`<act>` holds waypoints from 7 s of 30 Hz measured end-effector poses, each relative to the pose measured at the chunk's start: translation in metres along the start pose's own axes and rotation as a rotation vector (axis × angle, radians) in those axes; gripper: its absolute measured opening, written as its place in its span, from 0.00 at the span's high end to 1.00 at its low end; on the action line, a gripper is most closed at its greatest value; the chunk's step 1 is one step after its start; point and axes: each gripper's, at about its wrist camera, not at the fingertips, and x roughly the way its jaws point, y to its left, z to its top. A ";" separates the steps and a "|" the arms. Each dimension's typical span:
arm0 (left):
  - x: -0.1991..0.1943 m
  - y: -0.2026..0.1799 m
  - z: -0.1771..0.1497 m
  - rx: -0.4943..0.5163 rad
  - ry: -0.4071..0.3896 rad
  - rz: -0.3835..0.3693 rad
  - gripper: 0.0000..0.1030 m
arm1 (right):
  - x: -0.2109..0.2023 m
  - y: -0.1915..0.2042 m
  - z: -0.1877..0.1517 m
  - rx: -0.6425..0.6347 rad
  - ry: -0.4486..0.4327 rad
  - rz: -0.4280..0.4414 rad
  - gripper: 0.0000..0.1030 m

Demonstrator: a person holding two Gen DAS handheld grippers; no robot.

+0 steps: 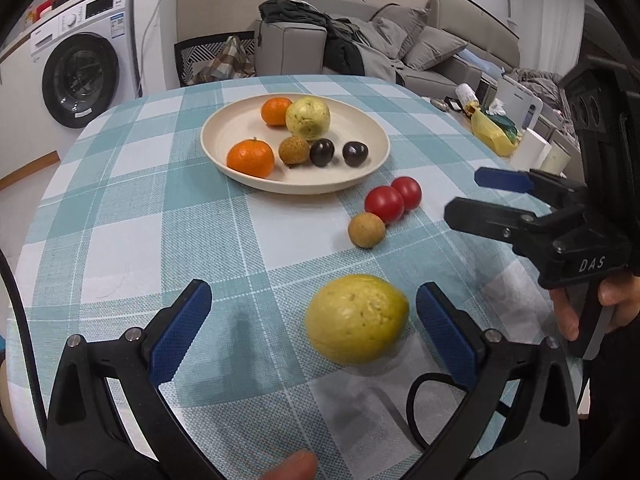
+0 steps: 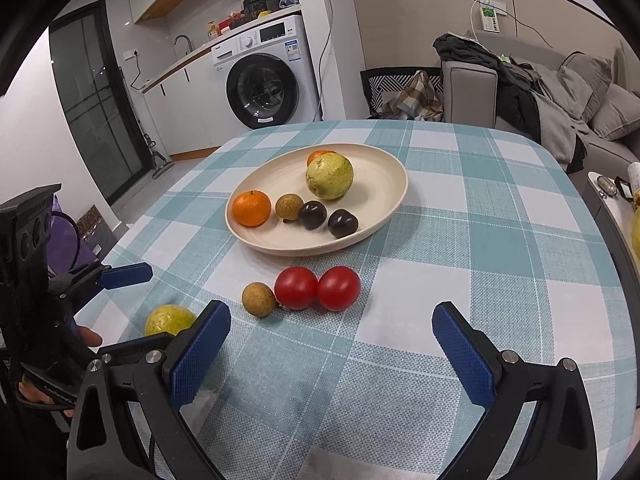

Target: Organize fruits

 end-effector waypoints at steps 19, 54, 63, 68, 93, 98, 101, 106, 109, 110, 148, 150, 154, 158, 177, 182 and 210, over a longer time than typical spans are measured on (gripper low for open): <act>0.006 -0.012 -0.005 0.080 0.052 -0.067 0.14 | 0.008 -0.002 -0.003 0.001 0.018 -0.011 0.00; 0.001 0.005 0.000 0.037 0.001 -0.089 0.50 | 0.014 -0.004 -0.005 -0.003 0.043 -0.041 0.00; -0.001 0.020 0.002 -0.007 -0.032 -0.037 0.50 | 0.025 0.013 -0.011 -0.041 0.107 0.022 0.01; -0.004 0.030 0.003 -0.025 -0.043 -0.020 0.50 | 0.030 0.031 -0.012 -0.080 0.128 0.062 0.23; -0.003 0.046 0.001 -0.065 -0.040 0.012 0.50 | 0.058 0.066 0.002 -0.065 0.159 -0.023 0.56; -0.002 0.046 0.002 -0.061 -0.035 0.011 0.50 | 0.059 0.062 0.005 -0.028 0.159 -0.031 0.70; -0.002 0.046 0.002 -0.060 -0.035 0.011 0.50 | 0.056 0.062 0.003 -0.034 0.155 -0.021 0.71; 0.000 0.045 0.002 -0.063 -0.034 0.005 0.50 | 0.046 0.063 -0.007 -0.066 0.155 0.000 0.74; 0.002 0.043 0.003 -0.063 -0.030 0.000 0.50 | 0.037 0.060 -0.015 -0.082 0.141 0.007 0.74; 0.002 0.043 0.003 -0.063 -0.031 -0.001 0.50 | 0.037 0.060 -0.016 -0.085 0.142 0.007 0.74; 0.025 0.030 0.058 -0.025 -0.127 -0.014 0.50 | 0.010 0.022 0.014 -0.004 -0.084 0.000 0.74; 0.027 0.030 0.060 -0.027 -0.129 -0.018 0.50 | 0.012 0.020 0.016 0.003 -0.087 0.001 0.74; 0.028 0.030 0.063 -0.026 -0.132 -0.013 0.50 | 0.015 0.018 0.018 0.003 -0.086 -0.004 0.74; 0.030 0.030 0.066 -0.027 -0.133 -0.011 0.50 | 0.017 0.016 0.020 0.003 -0.089 -0.008 0.74; 0.049 0.031 0.083 -0.025 -0.130 0.010 0.50 | 0.030 0.013 0.032 0.016 -0.071 0.004 0.74; 0.056 0.028 0.086 -0.011 -0.136 0.016 0.50 | 0.035 0.013 0.033 0.025 -0.062 0.012 0.74; 0.070 0.005 0.089 0.069 -0.116 0.057 0.50 | 0.050 0.001 0.039 0.049 -0.030 0.009 0.73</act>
